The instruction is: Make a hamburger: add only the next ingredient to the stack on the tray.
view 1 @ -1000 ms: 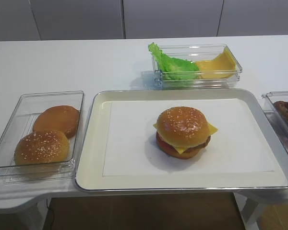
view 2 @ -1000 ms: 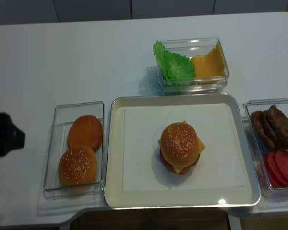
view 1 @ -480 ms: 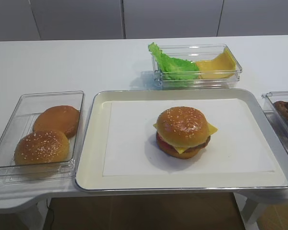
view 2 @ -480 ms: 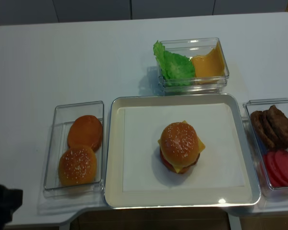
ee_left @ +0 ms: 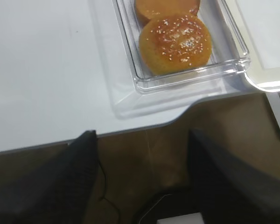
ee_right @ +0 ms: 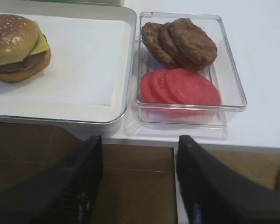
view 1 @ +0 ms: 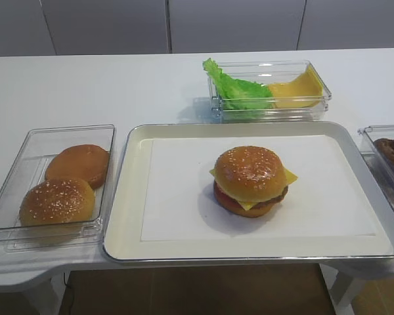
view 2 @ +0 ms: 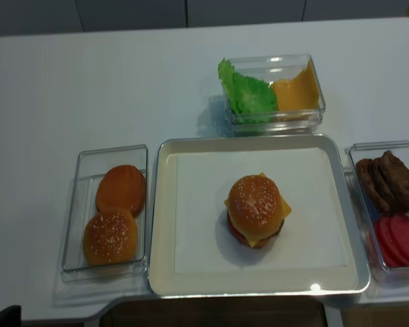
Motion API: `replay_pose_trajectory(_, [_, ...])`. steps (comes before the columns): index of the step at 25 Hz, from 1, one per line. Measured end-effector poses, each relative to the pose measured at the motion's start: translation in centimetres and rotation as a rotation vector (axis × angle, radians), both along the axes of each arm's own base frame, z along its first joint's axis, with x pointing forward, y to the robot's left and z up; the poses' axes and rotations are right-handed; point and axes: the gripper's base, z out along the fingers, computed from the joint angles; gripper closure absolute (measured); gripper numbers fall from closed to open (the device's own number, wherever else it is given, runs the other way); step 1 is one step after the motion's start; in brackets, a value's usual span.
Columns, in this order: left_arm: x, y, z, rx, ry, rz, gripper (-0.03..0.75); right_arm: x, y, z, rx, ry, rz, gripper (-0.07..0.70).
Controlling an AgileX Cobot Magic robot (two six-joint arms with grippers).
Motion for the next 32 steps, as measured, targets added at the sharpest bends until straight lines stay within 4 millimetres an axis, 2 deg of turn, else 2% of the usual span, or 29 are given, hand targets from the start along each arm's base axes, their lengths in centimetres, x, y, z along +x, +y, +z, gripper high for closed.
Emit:
replay_pose_trajectory(6, [-1.7, -0.3, -0.1, 0.011, -0.049, -0.007, 0.270, 0.0, 0.0, 0.0, 0.000, 0.000, 0.015, 0.244])
replay_pose_trajectory(13, [-2.9, -0.5, -1.5, 0.017, -0.080, -0.008, 0.277, 0.0, 0.0, 0.0, 0.000, 0.000, 0.017, 0.244])
replay_pose_trajectory(18, [-3.5, -0.6, -2.5, 0.020, -0.095, -0.008, 0.278, 0.0, 0.0, 0.0, 0.000, 0.000, 0.017, 0.244])
replay_pose_trajectory(32, [-4.2, -0.7, -2.7, 0.034, -0.153, -0.002, 0.278, 0.0, 0.0, 0.0, 0.000, 0.000, 0.017, 0.244])
